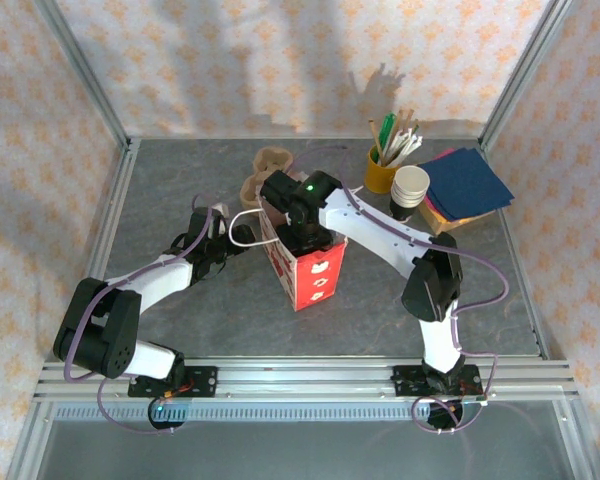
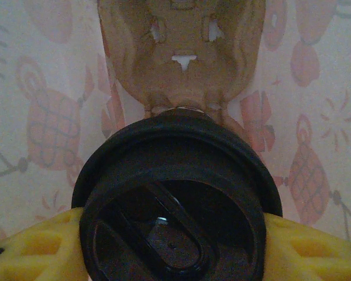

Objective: Pack the takeout coffee

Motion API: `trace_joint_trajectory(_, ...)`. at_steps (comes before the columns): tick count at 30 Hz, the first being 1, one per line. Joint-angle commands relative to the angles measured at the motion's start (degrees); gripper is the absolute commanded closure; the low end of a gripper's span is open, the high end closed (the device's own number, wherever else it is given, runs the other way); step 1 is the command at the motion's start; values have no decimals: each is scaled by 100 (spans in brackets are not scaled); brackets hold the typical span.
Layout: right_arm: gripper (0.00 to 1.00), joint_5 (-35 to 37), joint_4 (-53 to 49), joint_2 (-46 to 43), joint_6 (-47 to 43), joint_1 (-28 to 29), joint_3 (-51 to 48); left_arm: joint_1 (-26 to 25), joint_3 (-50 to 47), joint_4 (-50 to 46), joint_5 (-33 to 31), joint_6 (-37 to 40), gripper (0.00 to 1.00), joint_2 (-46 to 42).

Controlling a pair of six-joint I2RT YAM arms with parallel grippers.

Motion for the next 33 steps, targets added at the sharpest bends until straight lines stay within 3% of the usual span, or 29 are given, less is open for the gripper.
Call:
trace_joint_trajectory(1,62,18,-219,-292,78,45,143,-59,-74,201,-55,85,55,-43)
trace_joint_trajectory(16,62,7,-220,-851,126,54,-481,-59,-131,274,-43,59,55,-5)
trace_joint_trajectory(33,63,-107,-120,-505,-63,74,-512,-59,-229,245,-93,68,55,-139)
